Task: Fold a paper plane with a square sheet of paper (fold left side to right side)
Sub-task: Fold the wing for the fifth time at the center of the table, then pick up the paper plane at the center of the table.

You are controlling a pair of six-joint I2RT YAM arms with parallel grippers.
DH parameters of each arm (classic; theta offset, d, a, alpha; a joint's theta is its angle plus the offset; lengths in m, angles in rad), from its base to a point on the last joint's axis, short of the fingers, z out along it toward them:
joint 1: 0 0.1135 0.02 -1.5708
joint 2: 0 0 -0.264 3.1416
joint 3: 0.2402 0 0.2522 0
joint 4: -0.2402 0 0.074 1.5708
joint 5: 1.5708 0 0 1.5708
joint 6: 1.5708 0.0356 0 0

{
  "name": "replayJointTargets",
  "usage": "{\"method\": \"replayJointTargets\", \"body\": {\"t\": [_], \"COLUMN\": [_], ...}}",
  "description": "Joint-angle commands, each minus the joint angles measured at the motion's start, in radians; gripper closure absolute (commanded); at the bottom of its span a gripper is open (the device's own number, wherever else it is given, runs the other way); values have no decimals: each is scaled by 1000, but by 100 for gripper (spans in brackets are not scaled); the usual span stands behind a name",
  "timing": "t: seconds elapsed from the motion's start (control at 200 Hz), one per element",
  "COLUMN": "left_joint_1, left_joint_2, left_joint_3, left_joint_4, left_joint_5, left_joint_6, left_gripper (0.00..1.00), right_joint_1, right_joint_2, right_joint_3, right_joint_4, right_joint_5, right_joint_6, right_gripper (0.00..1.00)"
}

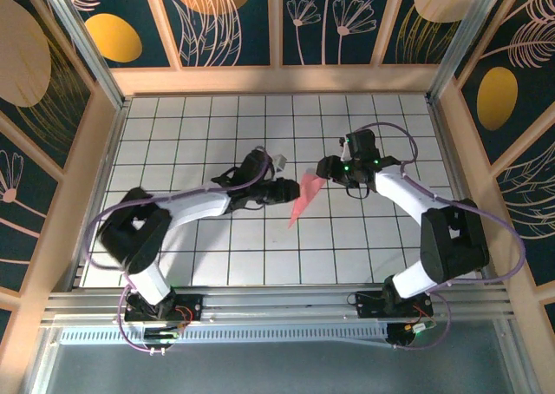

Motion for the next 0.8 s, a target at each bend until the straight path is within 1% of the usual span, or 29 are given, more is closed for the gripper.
{"method": "replayJointTargets", "body": {"t": [0.0,0.05,0.12,0.205,0.255,0.335,0.385,0.541,0.556,0.606,0.716,0.791], "left_joint_1": [24,30,37,40,42,44,44,46,46,47,46,46], "left_joint_2": [-99,-135,-176,-214,-233,-257,-269,-322,-327,-346,-382,-395], "left_joint_3": [-59,-84,-112,-134,-144,-160,-164,-201,-206,-223,-257,-271], "left_joint_4": [20,23,18,2,-7,-18,-31,-54,-55,-57,-59,-59], "left_joint_5": [-210,-279,-371,-463,-501,-534,-553,-606,-611,-625,-647,-656], "left_joint_6": [1,-11,-26,-30,-27,-8,3,29,31,34,35,35], "left_gripper": [58,55,50,47,45,44,44,42,41,40,39,39], "right_joint_1": [41,73,137,222,260,298,315,355,357,364,372,374], "right_joint_2": [-1,25,70,158,224,330,387,513,519,548,587,601], "right_joint_3": [63,106,175,293,379,493,544,637,644,665,680,679], "right_joint_4": [-168,-218,-294,-431,-528,-632,-665,-679,-681,-691,-715,-724], "right_joint_5": [101,151,268,422,502,564,581,583,582,583,594,584], "right_joint_6": [84,130,211,304,345,374,382,384,384,388,410,425], "right_gripper": [42,39,37,35,35,35,35,38,41,43,47,53]}}
